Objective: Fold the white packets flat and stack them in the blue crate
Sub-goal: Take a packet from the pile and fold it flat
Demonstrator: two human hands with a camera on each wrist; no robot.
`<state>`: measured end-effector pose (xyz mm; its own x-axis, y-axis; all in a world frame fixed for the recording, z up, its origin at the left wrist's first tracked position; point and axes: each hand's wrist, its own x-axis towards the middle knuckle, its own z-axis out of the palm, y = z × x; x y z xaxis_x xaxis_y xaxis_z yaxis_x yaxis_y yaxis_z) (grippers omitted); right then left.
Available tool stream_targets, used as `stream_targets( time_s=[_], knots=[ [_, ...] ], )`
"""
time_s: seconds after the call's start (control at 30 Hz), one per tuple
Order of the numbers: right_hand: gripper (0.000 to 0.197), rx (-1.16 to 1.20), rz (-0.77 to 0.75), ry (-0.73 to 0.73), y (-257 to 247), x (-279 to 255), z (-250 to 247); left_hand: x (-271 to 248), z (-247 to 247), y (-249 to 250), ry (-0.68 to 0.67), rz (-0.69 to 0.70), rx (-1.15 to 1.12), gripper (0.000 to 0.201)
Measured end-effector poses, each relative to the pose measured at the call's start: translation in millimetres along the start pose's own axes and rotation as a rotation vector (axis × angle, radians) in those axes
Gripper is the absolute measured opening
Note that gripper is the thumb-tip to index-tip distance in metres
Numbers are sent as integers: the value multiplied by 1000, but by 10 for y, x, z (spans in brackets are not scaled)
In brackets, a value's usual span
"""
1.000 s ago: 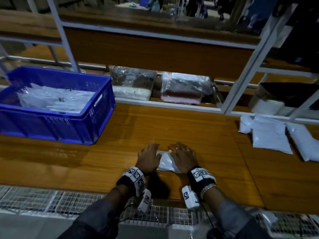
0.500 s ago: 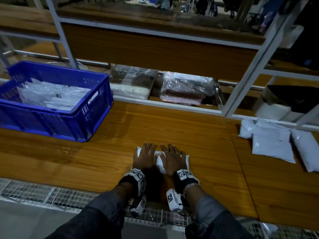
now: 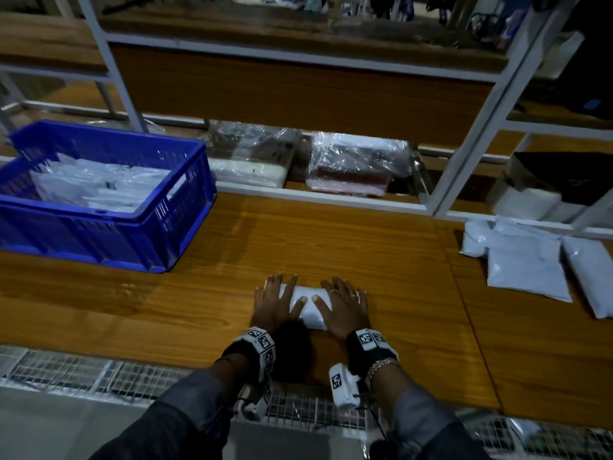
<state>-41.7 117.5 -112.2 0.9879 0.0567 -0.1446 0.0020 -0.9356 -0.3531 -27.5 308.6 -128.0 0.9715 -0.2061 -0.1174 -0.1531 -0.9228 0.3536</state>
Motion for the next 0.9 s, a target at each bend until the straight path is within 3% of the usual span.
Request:
stream_targets(
  time_s=[0.07,0.13,0.23,0.33,0.43,0.5,0.57,0.63,0.73,0.8,0.9],
  knots=[
    [59,-8,5,-3,36,35,34,57,71,-5,-26,5,5,76],
    [57,-4,9,-26,24,87,25,88,80,-30,39,41,46,74],
    [58,15,7,-62,3,116,-3,117,83,-12,-37,9,27,76],
    [62,0,7,-119,12,127,-82,90,-54,82,-22,-12,117,82],
    [66,-64,-32,-185,-2,116,-159,11,-168,99,-66,20,226,68],
    [61,-130,-102,-148,-28,90,-196,-46,-221,137,-61,105,252,64],
    [56,-181,-162,-127,-91,53,-210,-81,-234,176,-77,164,243,76],
    [54,-174,-137,-140,-149,12,-175,-92,-191,162,-106,173,211,80],
    [55,-205,-92,-81,-152,-5,-59,-33,-90,136,-173,134,195,63],
    [56,-213,-79,-79,-159,5,-53,1,-11,151,-136,120,193,59],
    [57,-197,-77,-121,-188,53,-105,-45,-60,191,-50,90,200,71]
  ],
)
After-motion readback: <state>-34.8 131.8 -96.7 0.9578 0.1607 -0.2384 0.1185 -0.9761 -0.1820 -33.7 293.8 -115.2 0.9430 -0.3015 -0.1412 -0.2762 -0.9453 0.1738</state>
